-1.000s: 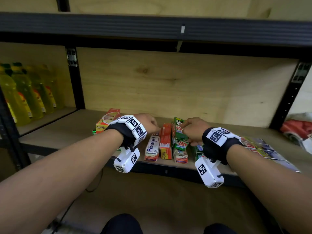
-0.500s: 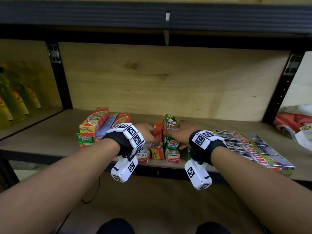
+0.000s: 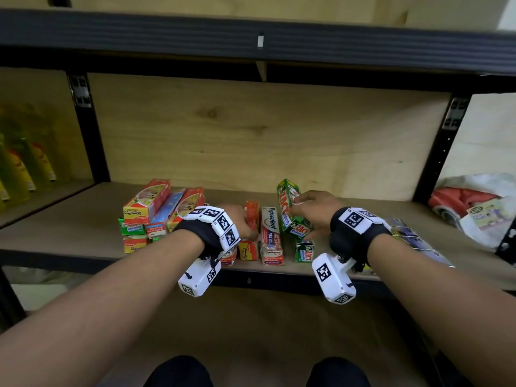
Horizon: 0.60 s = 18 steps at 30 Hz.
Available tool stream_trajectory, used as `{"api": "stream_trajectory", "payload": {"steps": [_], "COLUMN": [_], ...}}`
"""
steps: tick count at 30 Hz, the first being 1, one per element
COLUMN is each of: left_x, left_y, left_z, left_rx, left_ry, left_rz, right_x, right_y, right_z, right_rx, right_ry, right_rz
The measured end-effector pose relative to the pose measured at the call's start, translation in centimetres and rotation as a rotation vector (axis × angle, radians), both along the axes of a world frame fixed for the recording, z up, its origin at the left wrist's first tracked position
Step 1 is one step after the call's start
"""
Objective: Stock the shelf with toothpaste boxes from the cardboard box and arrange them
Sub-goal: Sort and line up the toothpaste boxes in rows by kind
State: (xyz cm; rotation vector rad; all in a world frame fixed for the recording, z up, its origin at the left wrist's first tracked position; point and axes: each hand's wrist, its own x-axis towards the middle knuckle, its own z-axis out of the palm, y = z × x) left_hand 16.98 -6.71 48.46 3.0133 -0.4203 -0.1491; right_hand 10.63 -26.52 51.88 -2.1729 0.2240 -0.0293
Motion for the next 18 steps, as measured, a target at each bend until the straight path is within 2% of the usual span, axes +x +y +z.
{"api": "stream_trajectory", "payload": {"steps": [5, 10, 18], "left_x": [-0.3, 0.0, 0.5], "left_y": [-0.1, 0.1, 0.2], "left_z": [0.3, 0.1, 0.4], "left_rx": [0.006, -0.039, -0.103], "left_ry": [0.010, 0.024, 0.077], "left_rz": [-0.014, -0.017, -0.005], "right_x": [-1.6, -2.4, -1.9], "right_y": [-2.6, -3.6, -3.0], "right_z": [1.1, 0.8, -0.7], "right_rx": [-0.383, -0.595, -0.707], "right_ry": [0.011, 0.072, 0.138], "right_rz": [-0.040, -0.001, 0.078]}}
